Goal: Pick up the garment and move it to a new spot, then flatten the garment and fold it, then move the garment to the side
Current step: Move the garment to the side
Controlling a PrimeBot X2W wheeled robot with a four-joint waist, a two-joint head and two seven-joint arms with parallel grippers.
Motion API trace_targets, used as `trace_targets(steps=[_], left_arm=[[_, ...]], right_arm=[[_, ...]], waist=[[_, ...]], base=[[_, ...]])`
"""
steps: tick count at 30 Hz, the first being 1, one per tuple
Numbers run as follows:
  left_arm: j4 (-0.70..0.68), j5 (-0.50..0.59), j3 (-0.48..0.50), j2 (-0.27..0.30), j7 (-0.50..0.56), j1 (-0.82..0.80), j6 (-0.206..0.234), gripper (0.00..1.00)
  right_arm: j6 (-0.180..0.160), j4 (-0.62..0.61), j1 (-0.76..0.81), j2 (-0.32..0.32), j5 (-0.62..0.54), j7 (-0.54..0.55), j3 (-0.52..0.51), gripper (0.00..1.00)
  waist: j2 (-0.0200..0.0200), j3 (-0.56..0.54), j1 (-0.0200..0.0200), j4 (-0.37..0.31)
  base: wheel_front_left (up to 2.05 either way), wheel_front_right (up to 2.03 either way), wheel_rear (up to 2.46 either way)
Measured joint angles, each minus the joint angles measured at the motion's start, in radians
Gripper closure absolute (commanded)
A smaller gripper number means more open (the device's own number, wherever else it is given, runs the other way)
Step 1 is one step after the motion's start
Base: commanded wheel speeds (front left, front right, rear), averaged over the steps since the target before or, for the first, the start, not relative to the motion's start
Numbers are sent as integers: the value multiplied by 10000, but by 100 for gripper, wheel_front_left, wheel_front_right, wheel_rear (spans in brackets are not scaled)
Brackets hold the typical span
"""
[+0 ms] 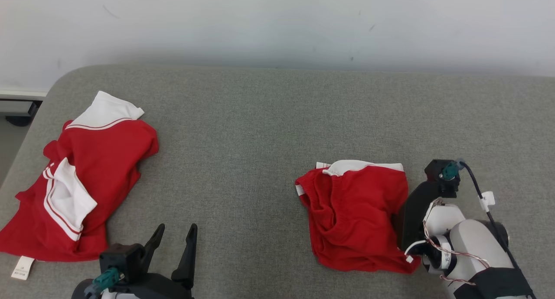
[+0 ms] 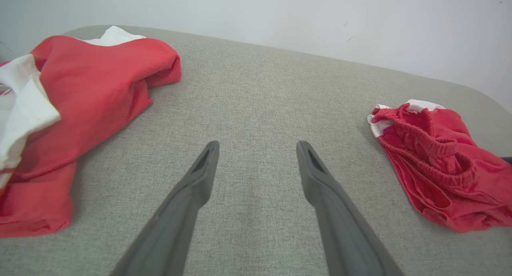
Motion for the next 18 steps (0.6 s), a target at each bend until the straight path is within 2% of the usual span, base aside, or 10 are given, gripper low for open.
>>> trace_targets(steps=[2, 3, 5, 8, 9, 12, 13, 14, 18], left_arm=[[6, 0, -17, -6, 2, -4, -2, 0], [19, 0, -48, -12, 2, -10, -10, 0], [33, 0, -71, -25, 2, -21, -12, 0], [61, 12, -155, -75, 48, -94, -94, 0], [75, 12, -209, -94, 58, -140, -96, 0], [104, 12, -272, -117, 86, -266, -100, 0], [104, 12, -270, -128, 86, -280, -100, 0], [119, 10, -263, -130, 86, -279, -100, 0], [165, 10, -215, -113, 77, -274, -96, 0]], right_arm=[[-2, 128, 50, -2, 384, 4, 142, 0], [-2, 198, 14, -10, 556, 4, 178, 14], [-2, 272, -24, -12, 692, 2, 194, 26], [-2, 487, -202, -10, 890, 2, 82, 25], [-2, 525, -222, -12, 961, 0, 54, 30], [-2, 596, -254, -17, 1026, -8, 8, 59], [-2, 648, -300, -19, 1026, -8, 15, 73], [-2, 740, -385, -17, 1026, -10, 23, 100], [-31, 970, -593, -10, 880, -10, 12, 100]], waist=[[0, 6, 0, 9], [0, 14, 0, 24], [0, 26, 0, 48], [0, 42, 0, 110], [0, 47, 0, 143], [0, 56, 0, 219], [0, 59, 0, 259], [0, 62, -1, 302], [0, 58, 0, 413]], base=[[0, 0, 0], [0, 0, 0], [0, 0, 0], [0, 0, 0], [0, 0, 0], [0, 0, 0], [0, 0, 0], [0, 0, 0], [0, 0, 0]])
